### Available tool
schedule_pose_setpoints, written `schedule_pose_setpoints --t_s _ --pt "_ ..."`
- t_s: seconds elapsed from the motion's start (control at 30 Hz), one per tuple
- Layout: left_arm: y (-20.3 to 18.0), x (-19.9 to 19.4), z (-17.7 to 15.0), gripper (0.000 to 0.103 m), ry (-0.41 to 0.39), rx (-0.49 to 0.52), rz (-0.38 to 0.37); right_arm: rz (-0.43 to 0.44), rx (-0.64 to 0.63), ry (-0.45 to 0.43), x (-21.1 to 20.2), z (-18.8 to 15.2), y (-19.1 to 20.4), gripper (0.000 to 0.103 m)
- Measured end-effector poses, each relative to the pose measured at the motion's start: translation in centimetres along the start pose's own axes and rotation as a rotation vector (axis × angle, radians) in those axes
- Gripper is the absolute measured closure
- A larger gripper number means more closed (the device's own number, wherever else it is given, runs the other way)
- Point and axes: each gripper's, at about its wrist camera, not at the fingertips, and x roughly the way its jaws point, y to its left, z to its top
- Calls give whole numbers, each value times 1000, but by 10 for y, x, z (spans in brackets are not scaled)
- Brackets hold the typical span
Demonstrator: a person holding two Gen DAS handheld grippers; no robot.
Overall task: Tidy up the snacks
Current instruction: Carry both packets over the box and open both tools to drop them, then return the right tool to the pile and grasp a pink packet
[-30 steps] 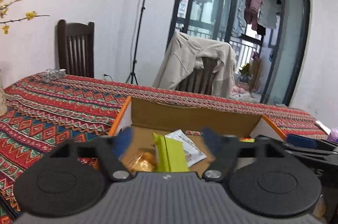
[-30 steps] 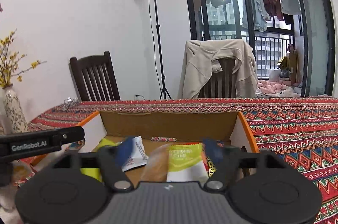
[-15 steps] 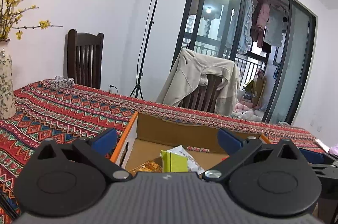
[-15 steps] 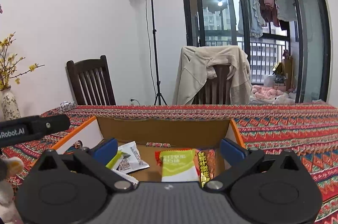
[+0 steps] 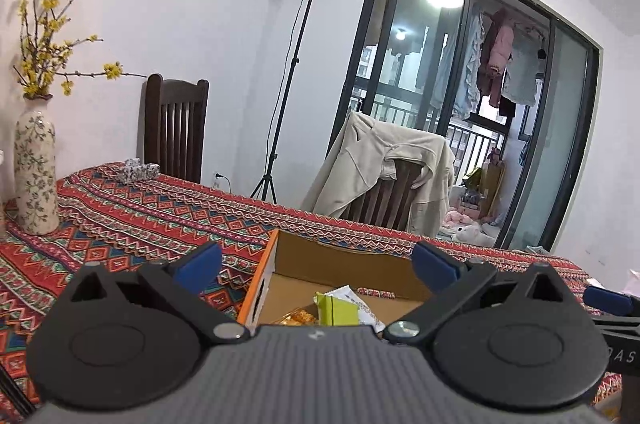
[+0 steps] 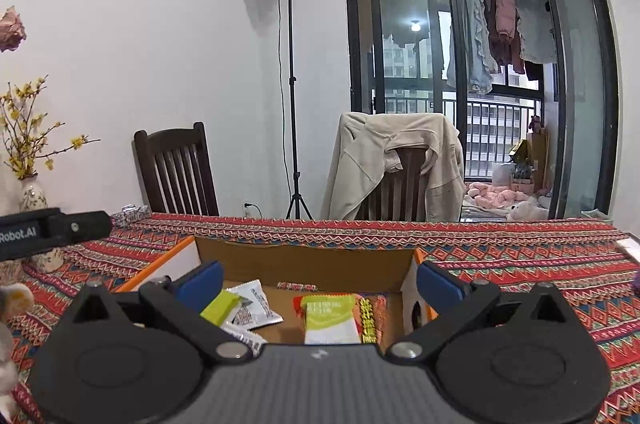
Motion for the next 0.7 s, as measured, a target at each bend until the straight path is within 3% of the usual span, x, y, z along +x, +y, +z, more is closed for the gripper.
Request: schedule_pose_setpoints --t_s 0.33,0.7 --pt "12 -38 -18 0 16 35 -5 -16 -18 22 -42 -21 -4 0" --pt "34 -58 -55 0 97 70 25 -35 -49 94 -65 -59 -15 0"
